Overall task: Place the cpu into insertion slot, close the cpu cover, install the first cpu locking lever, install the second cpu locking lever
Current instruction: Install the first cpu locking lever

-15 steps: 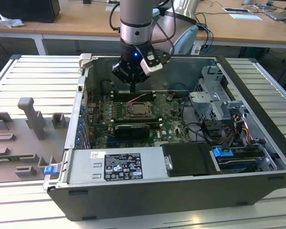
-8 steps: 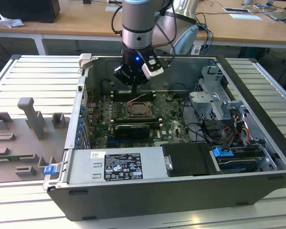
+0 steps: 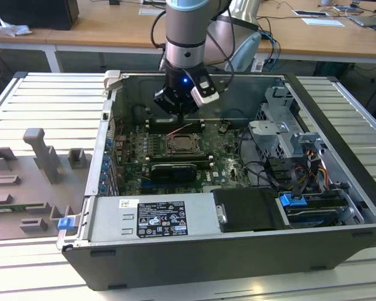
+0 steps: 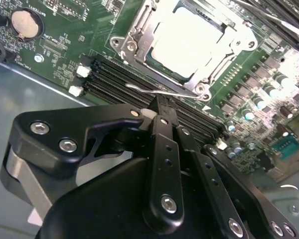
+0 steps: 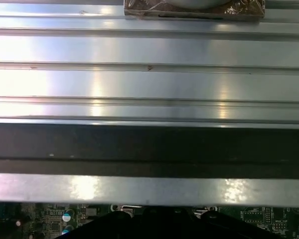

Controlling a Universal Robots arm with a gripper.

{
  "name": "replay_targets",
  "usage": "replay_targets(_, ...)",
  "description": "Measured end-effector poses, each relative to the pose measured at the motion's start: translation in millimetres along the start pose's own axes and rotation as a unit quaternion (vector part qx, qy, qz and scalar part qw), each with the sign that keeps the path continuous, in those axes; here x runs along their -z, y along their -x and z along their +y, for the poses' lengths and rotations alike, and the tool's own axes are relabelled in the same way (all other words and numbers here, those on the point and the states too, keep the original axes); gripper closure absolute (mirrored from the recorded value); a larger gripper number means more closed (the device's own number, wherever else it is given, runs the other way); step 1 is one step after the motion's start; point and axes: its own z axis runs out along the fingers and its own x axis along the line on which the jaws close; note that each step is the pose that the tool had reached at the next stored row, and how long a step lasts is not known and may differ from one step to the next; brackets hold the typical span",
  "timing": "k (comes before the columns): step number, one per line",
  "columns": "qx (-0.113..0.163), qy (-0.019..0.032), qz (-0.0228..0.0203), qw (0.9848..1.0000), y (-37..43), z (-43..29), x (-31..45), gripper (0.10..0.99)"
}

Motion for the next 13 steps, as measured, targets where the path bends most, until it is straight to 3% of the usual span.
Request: replay_targets(13,0.000,0.0000,0.0000,1.0000,10.9,-0.9,-10.9,0.980)
